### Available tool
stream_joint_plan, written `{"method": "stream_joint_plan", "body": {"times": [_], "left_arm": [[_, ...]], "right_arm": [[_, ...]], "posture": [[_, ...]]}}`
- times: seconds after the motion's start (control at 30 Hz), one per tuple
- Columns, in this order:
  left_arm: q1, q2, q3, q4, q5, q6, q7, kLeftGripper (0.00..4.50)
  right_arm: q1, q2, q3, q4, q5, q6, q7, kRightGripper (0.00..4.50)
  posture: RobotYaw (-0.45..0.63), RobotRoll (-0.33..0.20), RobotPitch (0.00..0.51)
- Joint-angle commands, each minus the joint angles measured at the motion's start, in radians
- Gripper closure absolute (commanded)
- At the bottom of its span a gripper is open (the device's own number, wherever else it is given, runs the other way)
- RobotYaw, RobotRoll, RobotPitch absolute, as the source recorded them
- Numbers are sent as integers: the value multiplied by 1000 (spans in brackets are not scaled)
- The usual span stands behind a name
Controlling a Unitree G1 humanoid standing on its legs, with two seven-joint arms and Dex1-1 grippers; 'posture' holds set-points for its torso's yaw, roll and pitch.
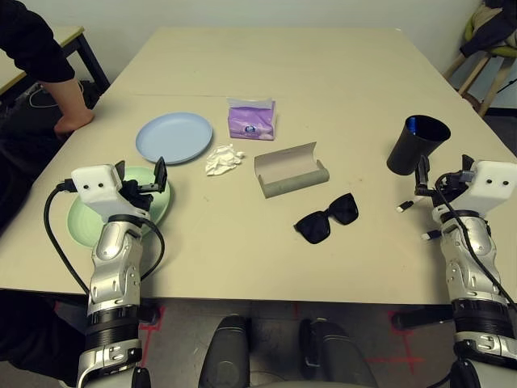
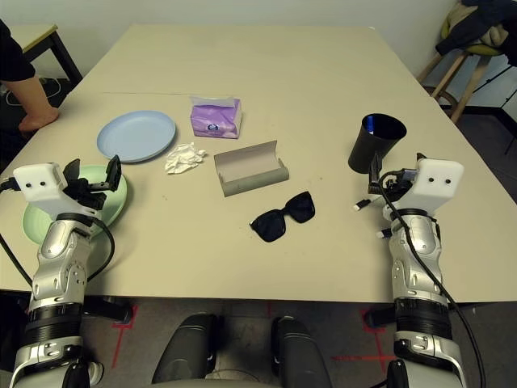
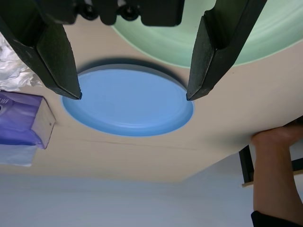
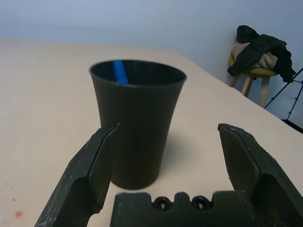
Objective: Organize and tidy the items on the table.
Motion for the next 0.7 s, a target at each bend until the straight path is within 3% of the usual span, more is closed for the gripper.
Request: {"method": "stream_joint_plan", "body": {"times": [0.03, 0.4, 0.7], "left_arm": [[11, -9, -16, -16, 13, -6, 2, 0], [2, -5, -9, -3, 11, -11, -1, 0], [18, -1, -11, -28, 5, 1, -10, 0]], "right_arm": [[1, -12, -16, 41, 4, -37, 14, 40], [-50, -34, -2, 124, 18, -81, 92, 40], [-59, -18, 16, 69, 10, -51, 85, 40]], "posture": [[213, 0, 78], [230, 0, 82], [254, 0, 92]]}}
